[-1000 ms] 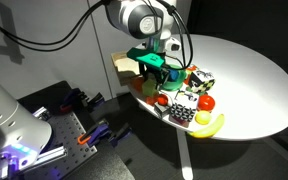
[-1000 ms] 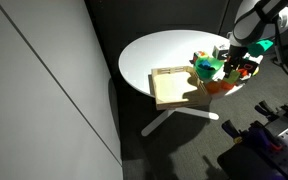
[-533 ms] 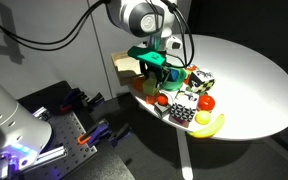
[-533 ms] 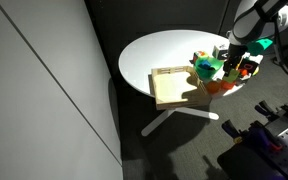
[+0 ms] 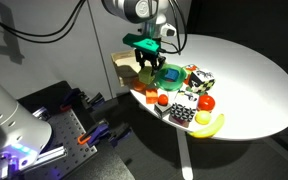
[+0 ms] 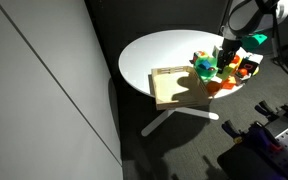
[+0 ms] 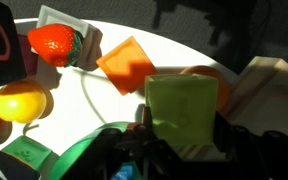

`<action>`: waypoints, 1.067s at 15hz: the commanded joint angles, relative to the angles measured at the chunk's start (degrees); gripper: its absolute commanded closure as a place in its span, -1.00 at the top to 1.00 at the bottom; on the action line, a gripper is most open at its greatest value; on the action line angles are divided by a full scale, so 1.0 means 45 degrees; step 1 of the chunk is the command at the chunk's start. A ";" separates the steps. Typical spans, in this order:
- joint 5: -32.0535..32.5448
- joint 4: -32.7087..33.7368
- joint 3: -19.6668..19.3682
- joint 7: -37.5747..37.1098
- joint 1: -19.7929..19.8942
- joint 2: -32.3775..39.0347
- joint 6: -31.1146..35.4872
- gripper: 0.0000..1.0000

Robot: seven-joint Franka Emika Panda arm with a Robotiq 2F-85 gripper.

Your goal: Pick up the light green block from the orange block and put it in the wooden tray

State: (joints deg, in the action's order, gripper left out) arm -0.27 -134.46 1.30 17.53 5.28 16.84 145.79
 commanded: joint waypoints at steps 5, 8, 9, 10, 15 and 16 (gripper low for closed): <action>-0.0364 0.1374 0.0466 -0.1496 -0.0926 0.0020 -0.1970 -0.39; -0.0319 0.1973 0.0560 -0.2172 -0.1311 0.0183 -0.2414 -0.39; -0.0292 0.2164 0.0581 -0.2384 -0.1429 0.0258 -0.2527 -0.39; -0.0209 0.2388 0.0584 -0.2678 -0.1586 0.0359 -0.2613 -0.39; 0.0054 0.3670 0.0588 -0.4062 -0.2320 0.1100 -0.3125 -0.39; 0.0098 0.3967 0.0584 -0.4340 -0.2477 0.1279 -0.3218 -0.39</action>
State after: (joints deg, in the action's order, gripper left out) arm -0.81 -121.71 3.97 2.09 -4.33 19.88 134.30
